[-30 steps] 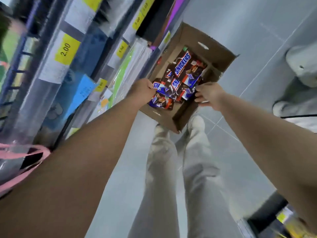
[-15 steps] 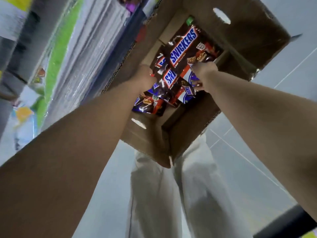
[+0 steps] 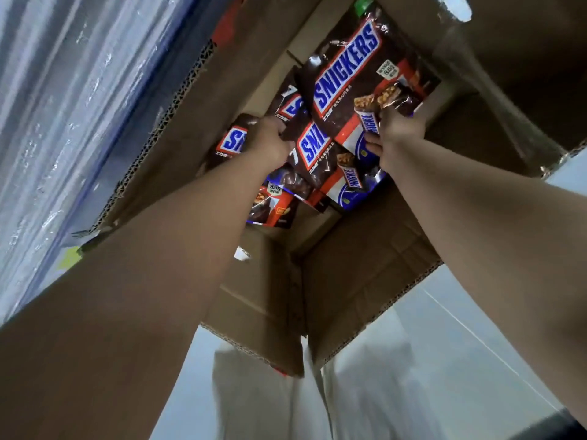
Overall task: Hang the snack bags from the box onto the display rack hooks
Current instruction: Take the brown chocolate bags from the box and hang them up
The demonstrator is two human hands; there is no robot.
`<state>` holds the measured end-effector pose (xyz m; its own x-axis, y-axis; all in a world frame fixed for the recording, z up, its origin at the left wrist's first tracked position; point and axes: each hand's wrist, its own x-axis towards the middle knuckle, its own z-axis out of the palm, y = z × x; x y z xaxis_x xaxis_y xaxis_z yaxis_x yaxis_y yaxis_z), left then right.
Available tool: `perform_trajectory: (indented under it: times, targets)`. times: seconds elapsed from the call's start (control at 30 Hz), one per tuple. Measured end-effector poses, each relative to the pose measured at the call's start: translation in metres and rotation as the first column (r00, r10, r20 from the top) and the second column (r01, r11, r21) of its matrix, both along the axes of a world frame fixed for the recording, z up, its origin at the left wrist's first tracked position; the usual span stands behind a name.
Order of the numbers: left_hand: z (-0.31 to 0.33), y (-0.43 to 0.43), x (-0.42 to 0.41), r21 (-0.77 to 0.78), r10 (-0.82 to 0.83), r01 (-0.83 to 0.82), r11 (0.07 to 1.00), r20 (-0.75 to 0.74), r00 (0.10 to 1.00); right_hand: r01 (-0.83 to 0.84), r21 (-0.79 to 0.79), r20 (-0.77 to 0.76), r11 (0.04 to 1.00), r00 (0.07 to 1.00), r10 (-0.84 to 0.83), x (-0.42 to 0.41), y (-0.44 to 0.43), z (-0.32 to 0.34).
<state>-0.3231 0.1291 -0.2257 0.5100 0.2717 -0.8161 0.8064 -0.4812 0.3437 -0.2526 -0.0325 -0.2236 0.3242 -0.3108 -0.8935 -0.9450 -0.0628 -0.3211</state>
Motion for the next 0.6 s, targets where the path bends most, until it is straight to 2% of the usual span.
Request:
perform_trajectory:
  times: [0.1,0.2,0.27,0.3,0.33,0.37,0.4,0.43,0.47,0.5,0.53,0.6]
  targets:
    - [0.002,-0.002,-0.005,0.064,-0.078,0.079,0.995,-0.014,0.997,-0.018,0.023,0.002,1.0,1.0,0.018,-0.01,-0.011,-0.001]
    - [0.009,0.006,-0.009,0.108,-0.292,0.304,0.946,-0.116,0.949,-0.113,0.028,-0.143,0.993,0.983,0.116,-0.021,-0.011,-0.004]
    - [0.015,0.013,-0.008,0.118,-0.386,0.419,0.9,-0.225,0.895,-0.294,-0.056,-0.275,0.954,0.923,0.268,-0.022,-0.006,-0.001]
    - [0.017,0.015,-0.007,0.133,-0.423,0.469,0.873,-0.27,0.865,-0.431,-0.147,-0.332,0.89,0.869,0.366,-0.019,-0.004,0.001]
    - [0.018,0.017,-0.004,0.151,-0.453,0.512,0.845,-0.307,0.837,-0.622,-0.242,-0.383,0.745,0.767,0.515,-0.015,-0.002,0.002]
    - [0.018,0.018,-0.001,0.167,-0.468,0.541,0.824,-0.334,0.818,-0.808,-0.301,-0.446,0.507,0.589,0.674,-0.01,0.0,0.003]
    - [0.017,0.019,0.001,0.179,-0.476,0.556,0.812,-0.347,0.808,-0.912,-0.306,-0.481,0.272,0.395,0.783,-0.004,0.004,0.004]
    - [0.016,0.019,0.003,0.184,-0.48,0.558,0.809,-0.342,0.808,-0.954,-0.278,-0.471,0.111,0.237,0.85,0.001,0.01,0.006]
    - [0.014,0.02,0.003,0.175,-0.475,0.543,0.821,-0.318,0.82,-0.972,-0.234,-0.436,0.032,0.135,0.89,0.007,0.015,0.004]
    - [0.013,0.021,0.002,0.151,-0.452,0.502,0.851,-0.274,0.849,-0.982,-0.187,-0.39,0.021,0.094,0.916,0.011,0.019,0.0]
    - [0.011,0.022,0.001,0.112,-0.401,0.431,0.895,-0.222,0.889,-0.984,-0.151,-0.348,0.096,0.144,0.926,0.014,0.021,-0.006]
    - [0.013,0.02,-0.005,-0.013,-0.229,0.229,0.973,-0.138,0.964,-0.95,-0.157,-0.284,0.269,0.305,0.909,0.018,0.02,-0.016]
